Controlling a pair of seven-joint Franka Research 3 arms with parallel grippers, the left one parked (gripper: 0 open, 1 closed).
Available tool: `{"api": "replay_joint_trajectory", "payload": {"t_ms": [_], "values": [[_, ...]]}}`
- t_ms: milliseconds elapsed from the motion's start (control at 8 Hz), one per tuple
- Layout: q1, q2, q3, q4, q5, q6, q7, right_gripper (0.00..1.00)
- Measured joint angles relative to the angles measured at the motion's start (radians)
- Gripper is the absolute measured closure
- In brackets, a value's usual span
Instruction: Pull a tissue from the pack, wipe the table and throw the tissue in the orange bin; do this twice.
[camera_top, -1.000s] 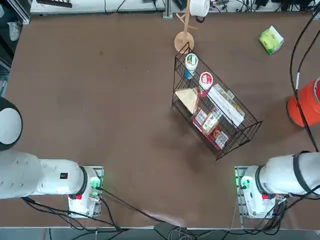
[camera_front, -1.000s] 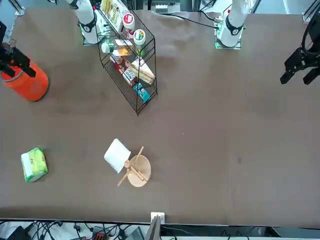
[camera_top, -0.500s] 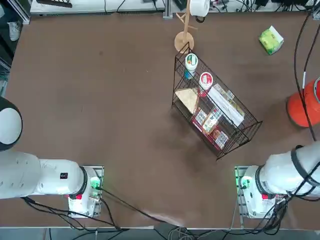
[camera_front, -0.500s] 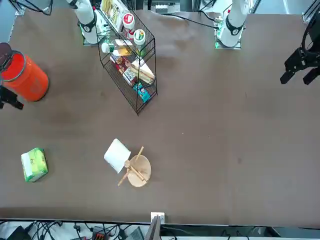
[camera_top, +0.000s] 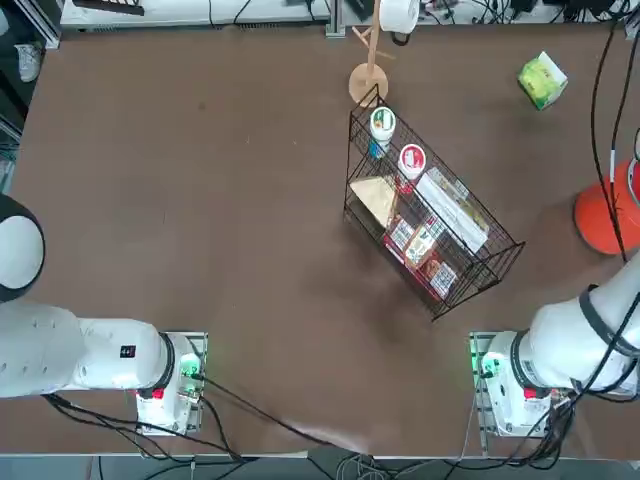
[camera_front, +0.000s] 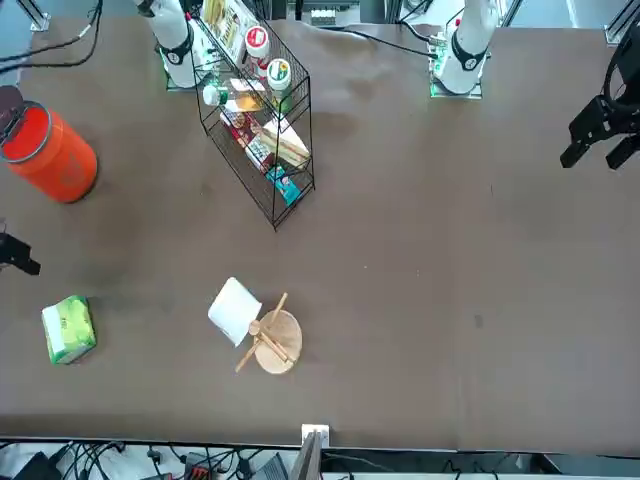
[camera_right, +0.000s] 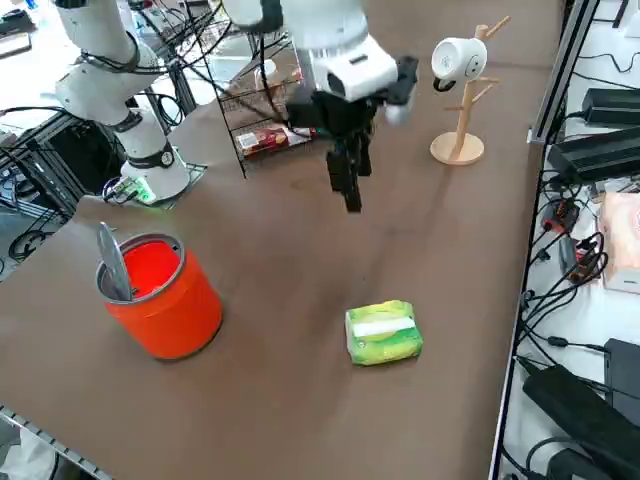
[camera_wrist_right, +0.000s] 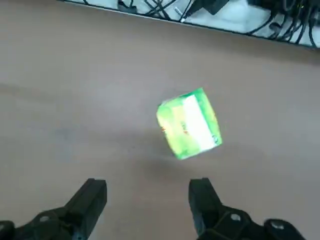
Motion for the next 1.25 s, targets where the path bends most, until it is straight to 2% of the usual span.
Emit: {"api": "replay_joint_trajectory", "payload": {"t_ms": [625, 875, 1250], "values": [[-0.089, 0.184, -0.001, 0.004, 0.193, 0.259, -0.287, 0.01], [-0.107, 0.259, 0.000, 0.006, 0.202, 0.355, -0.319, 0.01], [-0.109, 0.325, 0.002, 0.011, 0.202, 0.465, -0.340, 0.04]]}}
